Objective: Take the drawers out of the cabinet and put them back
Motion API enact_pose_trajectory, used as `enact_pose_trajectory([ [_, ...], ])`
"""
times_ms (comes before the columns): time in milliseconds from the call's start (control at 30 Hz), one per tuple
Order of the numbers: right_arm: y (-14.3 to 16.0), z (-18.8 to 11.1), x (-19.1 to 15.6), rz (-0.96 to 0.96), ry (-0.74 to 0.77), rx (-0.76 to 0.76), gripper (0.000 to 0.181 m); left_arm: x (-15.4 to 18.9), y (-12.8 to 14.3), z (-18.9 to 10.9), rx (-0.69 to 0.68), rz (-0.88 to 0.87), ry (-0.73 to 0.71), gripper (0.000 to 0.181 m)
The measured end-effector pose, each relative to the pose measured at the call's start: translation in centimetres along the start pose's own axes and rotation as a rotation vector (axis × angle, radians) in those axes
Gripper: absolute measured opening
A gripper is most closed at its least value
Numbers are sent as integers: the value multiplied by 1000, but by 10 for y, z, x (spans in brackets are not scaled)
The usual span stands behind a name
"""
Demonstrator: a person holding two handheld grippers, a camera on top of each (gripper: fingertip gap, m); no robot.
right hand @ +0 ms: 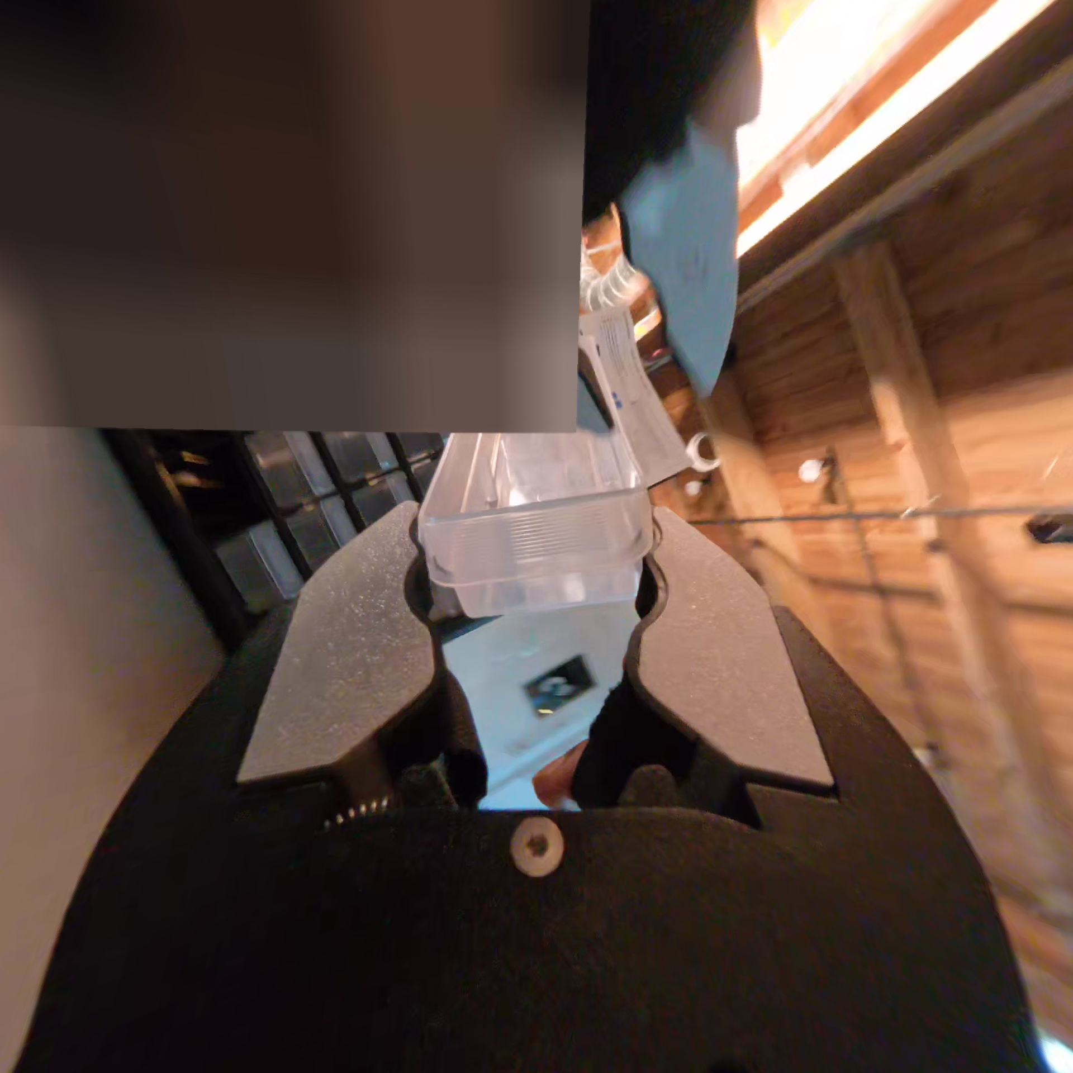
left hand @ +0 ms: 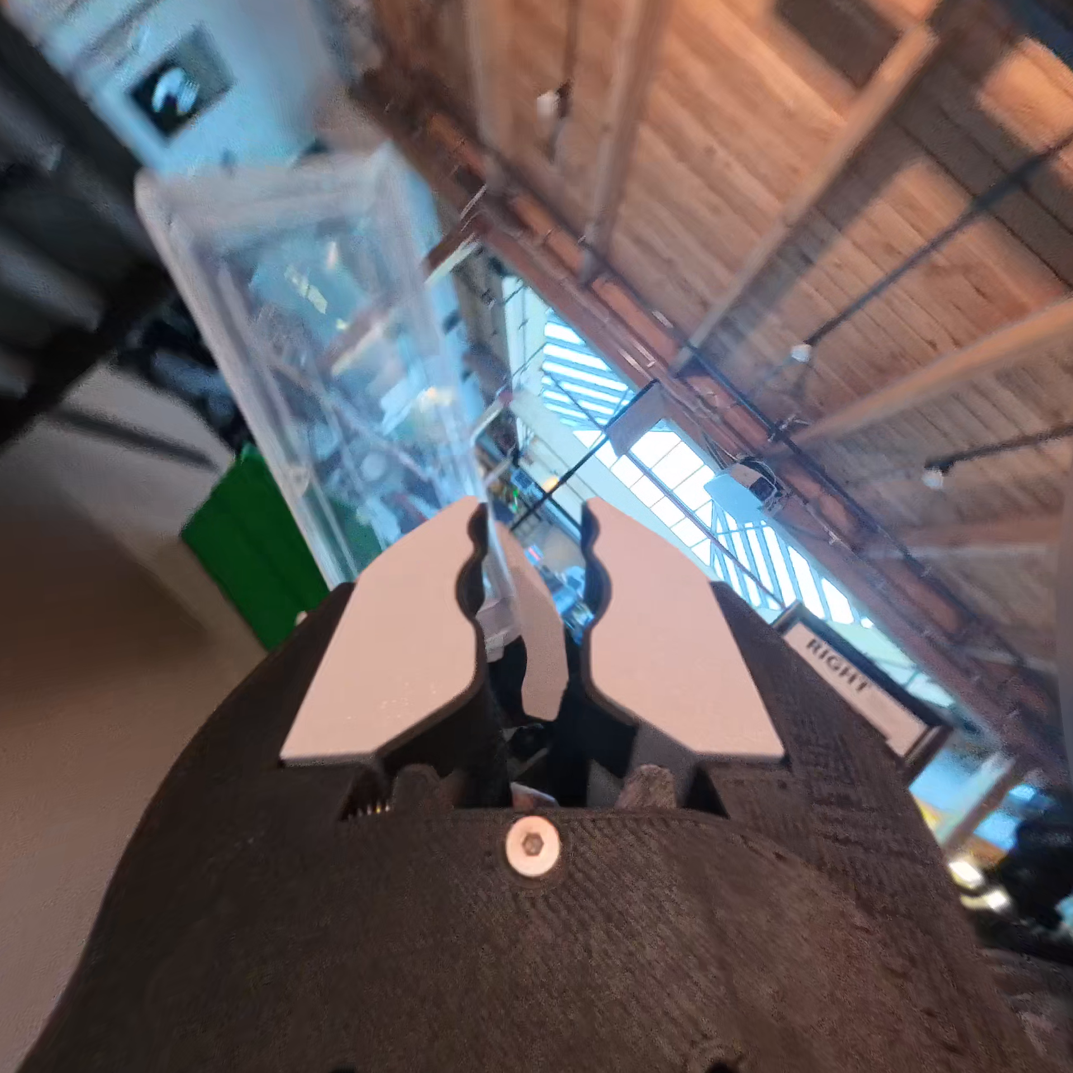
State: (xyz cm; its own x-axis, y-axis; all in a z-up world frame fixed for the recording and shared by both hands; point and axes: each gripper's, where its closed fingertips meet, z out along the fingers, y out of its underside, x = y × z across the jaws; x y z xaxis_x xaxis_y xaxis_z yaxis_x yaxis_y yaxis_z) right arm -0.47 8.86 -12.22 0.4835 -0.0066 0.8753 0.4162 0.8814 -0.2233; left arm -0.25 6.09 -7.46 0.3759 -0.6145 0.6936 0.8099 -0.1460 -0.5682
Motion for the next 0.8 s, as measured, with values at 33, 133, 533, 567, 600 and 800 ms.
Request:
enact_pose_trajectory([
  [33, 4, 0, 7, 111, 1, 0, 70, 8, -8, -3, 44, 107, 18, 35],
  [133, 16, -1, 25, 522, -21, 38, 69, -4, -30, -19, 184, 512, -184, 39],
  [533, -18, -6, -3, 150, -80, 133, 69, -74, 5, -11, -186, 332, -389, 6],
  [567, -22, -8, -13, 204, -177, 166, 70, -75, -4, -16, -202, 371, -406, 4],
  [600, -29, -14, -22, 300, -298, 217, 70, -76, -10, -22, -259, 434, -420, 1],
  [800, -33, -30, -25, 1082, -967, 244, 114, -86, -5, -74, -873, 750, -455, 1],
])
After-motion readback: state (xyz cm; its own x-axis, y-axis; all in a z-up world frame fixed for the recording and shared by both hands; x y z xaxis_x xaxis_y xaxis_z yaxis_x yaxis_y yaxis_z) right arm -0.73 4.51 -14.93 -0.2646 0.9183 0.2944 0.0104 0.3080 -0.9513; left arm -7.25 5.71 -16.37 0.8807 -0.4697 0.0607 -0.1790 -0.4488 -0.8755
